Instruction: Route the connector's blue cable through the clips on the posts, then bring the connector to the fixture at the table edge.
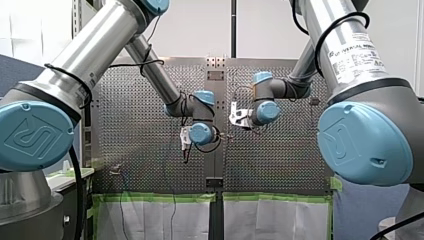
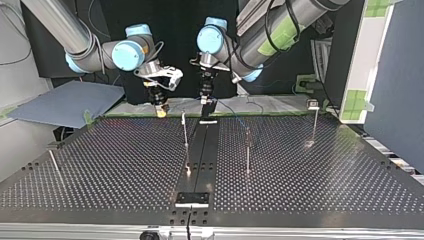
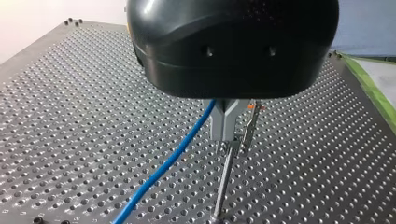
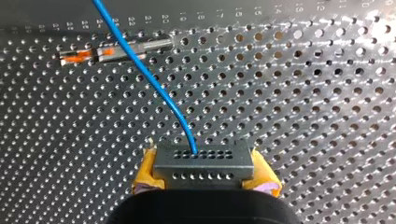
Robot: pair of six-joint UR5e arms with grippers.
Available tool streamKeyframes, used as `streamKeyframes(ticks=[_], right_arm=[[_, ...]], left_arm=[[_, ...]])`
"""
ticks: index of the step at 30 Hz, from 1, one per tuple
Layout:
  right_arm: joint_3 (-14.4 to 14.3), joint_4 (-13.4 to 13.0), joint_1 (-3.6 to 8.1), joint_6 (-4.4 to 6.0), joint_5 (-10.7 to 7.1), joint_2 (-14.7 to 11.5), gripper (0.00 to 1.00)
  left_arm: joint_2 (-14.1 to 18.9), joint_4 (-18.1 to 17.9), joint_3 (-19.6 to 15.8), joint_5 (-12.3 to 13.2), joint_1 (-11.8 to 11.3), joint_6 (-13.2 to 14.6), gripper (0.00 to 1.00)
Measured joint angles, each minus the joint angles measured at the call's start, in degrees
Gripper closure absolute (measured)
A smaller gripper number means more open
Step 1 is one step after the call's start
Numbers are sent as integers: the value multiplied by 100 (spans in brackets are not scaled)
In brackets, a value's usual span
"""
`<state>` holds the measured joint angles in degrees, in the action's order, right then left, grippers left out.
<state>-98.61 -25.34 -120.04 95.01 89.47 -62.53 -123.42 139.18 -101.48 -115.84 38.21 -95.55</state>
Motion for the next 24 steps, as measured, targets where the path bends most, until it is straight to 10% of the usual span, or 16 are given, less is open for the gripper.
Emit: streamKeyframes(ticks=[24], right_arm=[[-536, -756, 579, -343, -211, 18, 100]], left_arm=[[-9, -18, 4, 122, -44, -83, 100]])
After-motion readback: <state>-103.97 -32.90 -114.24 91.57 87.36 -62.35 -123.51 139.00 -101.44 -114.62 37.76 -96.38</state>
